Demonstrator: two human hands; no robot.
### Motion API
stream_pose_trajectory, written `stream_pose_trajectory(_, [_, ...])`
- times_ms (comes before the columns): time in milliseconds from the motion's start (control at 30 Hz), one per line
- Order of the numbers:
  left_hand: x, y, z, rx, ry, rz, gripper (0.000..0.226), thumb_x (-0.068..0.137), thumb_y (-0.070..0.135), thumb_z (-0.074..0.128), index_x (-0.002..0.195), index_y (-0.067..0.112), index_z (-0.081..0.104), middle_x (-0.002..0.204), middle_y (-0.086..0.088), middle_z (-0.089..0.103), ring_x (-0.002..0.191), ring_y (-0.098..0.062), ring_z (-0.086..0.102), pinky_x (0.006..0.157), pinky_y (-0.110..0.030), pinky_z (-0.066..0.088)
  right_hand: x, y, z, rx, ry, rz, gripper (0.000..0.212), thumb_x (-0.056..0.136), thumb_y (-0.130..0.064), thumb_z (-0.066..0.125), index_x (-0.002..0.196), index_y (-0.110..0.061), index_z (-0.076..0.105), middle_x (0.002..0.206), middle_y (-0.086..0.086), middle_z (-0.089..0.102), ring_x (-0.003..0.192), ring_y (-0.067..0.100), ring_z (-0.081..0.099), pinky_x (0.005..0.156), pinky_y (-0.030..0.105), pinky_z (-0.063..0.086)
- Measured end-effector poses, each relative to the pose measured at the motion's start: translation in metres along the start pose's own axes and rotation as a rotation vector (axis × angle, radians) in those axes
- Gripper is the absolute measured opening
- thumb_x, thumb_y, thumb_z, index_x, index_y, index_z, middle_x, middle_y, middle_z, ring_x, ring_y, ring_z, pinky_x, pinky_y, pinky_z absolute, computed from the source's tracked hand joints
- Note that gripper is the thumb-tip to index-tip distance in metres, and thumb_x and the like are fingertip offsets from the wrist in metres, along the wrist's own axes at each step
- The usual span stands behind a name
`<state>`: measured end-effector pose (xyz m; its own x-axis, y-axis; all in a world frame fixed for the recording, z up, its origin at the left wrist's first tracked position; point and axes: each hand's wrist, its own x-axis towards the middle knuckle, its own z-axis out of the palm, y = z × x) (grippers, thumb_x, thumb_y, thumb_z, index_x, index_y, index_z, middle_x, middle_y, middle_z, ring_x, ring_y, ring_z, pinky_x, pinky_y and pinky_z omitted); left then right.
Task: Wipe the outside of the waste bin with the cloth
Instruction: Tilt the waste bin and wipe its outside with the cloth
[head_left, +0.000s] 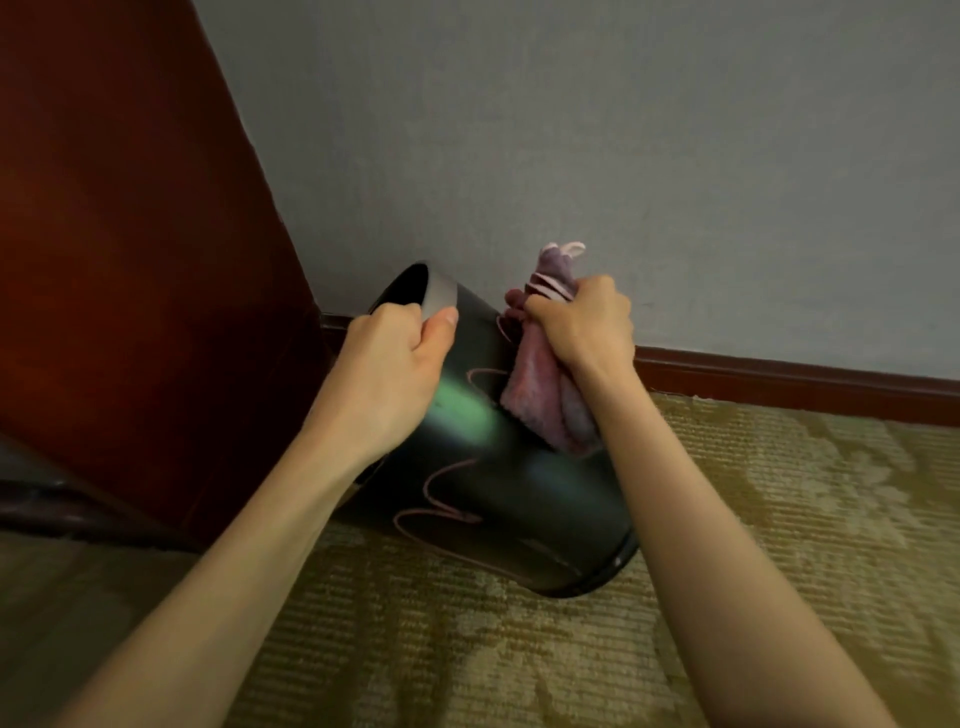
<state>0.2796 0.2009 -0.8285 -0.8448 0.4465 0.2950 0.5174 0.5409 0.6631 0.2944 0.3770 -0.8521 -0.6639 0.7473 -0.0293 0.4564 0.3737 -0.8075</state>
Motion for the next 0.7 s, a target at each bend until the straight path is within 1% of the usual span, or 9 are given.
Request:
stream_pose_trajectory(67, [-0.003,-0.002,-0.001,-0.010,-0.009,-0.005,0.048,0.097,0.035,0.042,0.056,0.010,0.039,0.048,0.002,0.035,0.037,-0.009,0.034,0.036,-0.019,0.025,0.020,-0.001,0.007,-0.049,-0.074,0.007,0.058,0.071,-0.046,0.074,0.111,-0.006,0.059,0.113,0.017,0.062,0.101,0.037,0.058,0.082,0.041,0.049])
stream_pose_trajectory(167, [-0.008,-0.002,-0.003,-0.015,-0.002,0.004,0.048,0.096,0.035,0.042,0.056,0.008,0.039,0.048,0.000,0.036,0.040,-0.011,0.037,0.040,-0.024,0.026,0.043,-0.003,0.016,-0.134,-0.200,0.001,0.063,0.067,-0.043,0.077,0.115,-0.007,0.059,0.118,0.017,0.061,0.104,0.035,0.058,0.077,0.034,0.043])
stream_pose_trajectory(233, [-0.011,-0.001,-0.004,-0.022,0.006,0.023,0.049,0.096,0.033,0.043,0.055,0.005,0.039,0.047,-0.002,0.037,0.042,-0.012,0.038,0.040,-0.024,0.024,0.054,-0.006,0.020,-0.188,-0.292,-0.006,0.062,0.068,-0.042,0.077,0.116,-0.006,0.059,0.118,0.017,0.061,0.104,0.034,0.058,0.072,0.031,0.039])
stream_pose_trajectory(300, [-0.014,0.001,-0.003,-0.020,0.010,0.041,0.050,0.096,0.033,0.043,0.055,0.004,0.039,0.046,-0.002,0.037,0.043,-0.013,0.039,0.041,-0.024,0.024,0.061,-0.006,0.022,-0.243,-0.358,-0.014,0.054,0.074,-0.037,0.074,0.115,-0.004,0.060,0.113,0.016,0.062,0.100,0.032,0.057,0.068,0.029,0.035])
stream_pose_trajectory(367, [-0.017,0.004,0.000,-0.019,0.007,0.064,0.049,0.096,0.032,0.043,0.053,0.009,0.036,0.045,0.002,0.035,0.044,-0.012,0.040,0.040,-0.022,0.024,0.065,-0.004,0.021,-0.292,-0.393,-0.009,0.049,0.078,-0.034,0.071,0.113,-0.001,0.061,0.101,0.013,0.058,0.089,0.029,0.052,0.066,0.028,0.033])
stream_pose_trajectory(467, [-0.018,0.009,0.002,-0.001,0.000,0.095,0.049,0.097,0.032,0.043,0.052,0.017,0.031,0.046,0.004,0.033,0.041,-0.012,0.034,0.040,-0.020,0.022,0.064,0.000,0.018,-0.286,-0.385,0.003,0.045,0.077,-0.032,0.071,0.109,-0.001,0.062,0.093,0.010,0.053,0.082,0.025,0.048,0.065,0.028,0.033])
stream_pose_trajectory(533, [-0.018,0.014,0.004,0.016,0.001,0.101,0.049,0.097,0.032,0.041,0.052,0.019,0.029,0.048,0.004,0.033,0.045,-0.010,0.032,0.043,-0.021,0.018,0.061,0.004,0.014,-0.273,-0.371,-0.026,0.043,0.078,-0.030,0.070,0.112,-0.004,0.063,0.092,0.009,0.053,0.082,0.024,0.049,0.068,0.029,0.034])
stream_pose_trajectory(633, [-0.017,0.021,0.008,0.040,0.009,0.113,0.049,0.097,0.032,0.040,0.051,0.019,0.028,0.049,0.002,0.035,0.046,-0.016,0.036,0.044,-0.028,0.017,0.056,0.010,0.006,-0.225,-0.329,-0.039,0.045,0.077,-0.036,0.068,0.112,-0.008,0.062,0.100,0.011,0.062,0.087,0.027,0.056,0.071,0.032,0.040])
stream_pose_trajectory(700, [-0.016,0.024,0.010,0.041,0.000,0.106,0.049,0.098,0.032,0.039,0.051,0.018,0.029,0.050,0.000,0.036,0.047,-0.020,0.038,0.044,-0.031,0.019,0.049,0.012,0.002,-0.173,-0.263,-0.024,0.054,0.073,-0.045,0.071,0.109,-0.007,0.063,0.105,0.015,0.066,0.092,0.031,0.061,0.074,0.035,0.046])
